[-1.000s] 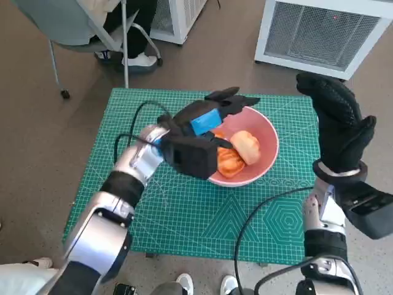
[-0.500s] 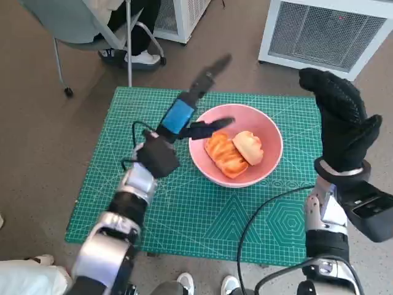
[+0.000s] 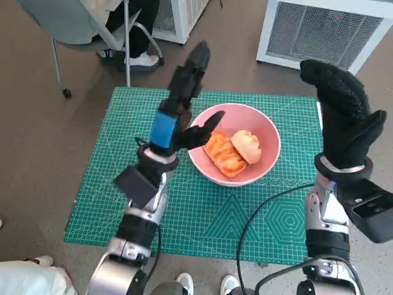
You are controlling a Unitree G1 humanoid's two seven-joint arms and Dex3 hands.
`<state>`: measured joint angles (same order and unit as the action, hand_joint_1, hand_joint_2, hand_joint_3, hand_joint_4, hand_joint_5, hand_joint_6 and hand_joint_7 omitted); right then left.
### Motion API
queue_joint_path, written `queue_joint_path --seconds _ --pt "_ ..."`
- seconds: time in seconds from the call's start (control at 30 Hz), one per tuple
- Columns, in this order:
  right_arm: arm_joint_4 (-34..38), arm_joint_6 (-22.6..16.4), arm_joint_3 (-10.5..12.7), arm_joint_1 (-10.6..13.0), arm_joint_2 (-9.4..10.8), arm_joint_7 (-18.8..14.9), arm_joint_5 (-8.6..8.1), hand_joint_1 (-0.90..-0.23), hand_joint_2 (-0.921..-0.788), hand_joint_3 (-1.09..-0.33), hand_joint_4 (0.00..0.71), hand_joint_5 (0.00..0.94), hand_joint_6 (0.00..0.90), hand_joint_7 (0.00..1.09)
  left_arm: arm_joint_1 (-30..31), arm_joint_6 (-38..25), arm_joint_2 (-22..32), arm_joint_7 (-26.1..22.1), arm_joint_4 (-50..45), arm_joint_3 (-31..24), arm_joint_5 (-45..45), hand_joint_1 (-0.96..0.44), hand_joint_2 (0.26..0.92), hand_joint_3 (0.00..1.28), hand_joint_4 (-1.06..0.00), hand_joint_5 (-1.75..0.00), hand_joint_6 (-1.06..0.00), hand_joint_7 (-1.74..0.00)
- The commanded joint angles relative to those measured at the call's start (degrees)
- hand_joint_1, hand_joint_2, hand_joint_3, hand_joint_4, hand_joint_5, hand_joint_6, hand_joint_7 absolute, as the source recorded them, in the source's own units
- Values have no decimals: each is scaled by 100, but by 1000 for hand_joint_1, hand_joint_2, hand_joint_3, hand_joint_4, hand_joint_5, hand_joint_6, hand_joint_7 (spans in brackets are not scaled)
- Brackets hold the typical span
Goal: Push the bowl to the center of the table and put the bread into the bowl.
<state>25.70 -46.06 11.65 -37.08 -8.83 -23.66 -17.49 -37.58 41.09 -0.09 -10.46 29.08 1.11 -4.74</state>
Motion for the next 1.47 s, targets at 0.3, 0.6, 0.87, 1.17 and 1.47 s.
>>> queue_joint_path --seconds 0.3,0.6,0.87,1.17,1.47 --pt "-256 278 -173 -61 -26 75 70 -581 -921 -753 338 0 361 61 230 -273 122 -374 -690 -64 -397 -523 921 522 -131 -6 1 -452" --pt "-191 234 -194 -103 -59 3 27 -576 -921 -754 337 0 361 61 382 -656 143 -639 -1154 -69 -707 -526 921 533 -132 -6 1 -477" --pt "-227 224 -199 -58 -55 -2 10 -573 -921 -754 336 0 369 64 482 -770 118 -694 -1344 -97 -769 -508 921 537 -132 -6 1 -488" --pt "-219 227 -203 -8 -45 -3 16 -573 -921 -753 336 0 370 64 511 -755 95 -658 -1328 -116 -703 -506 921 539 -141 -11 1 -492" --pt "-269 270 -220 38 -26 19 28 -575 -921 -749 336 0 371 63 547 -775 100 -675 -1336 -124 -702 -501 921 541 -142 -12 1 -493"
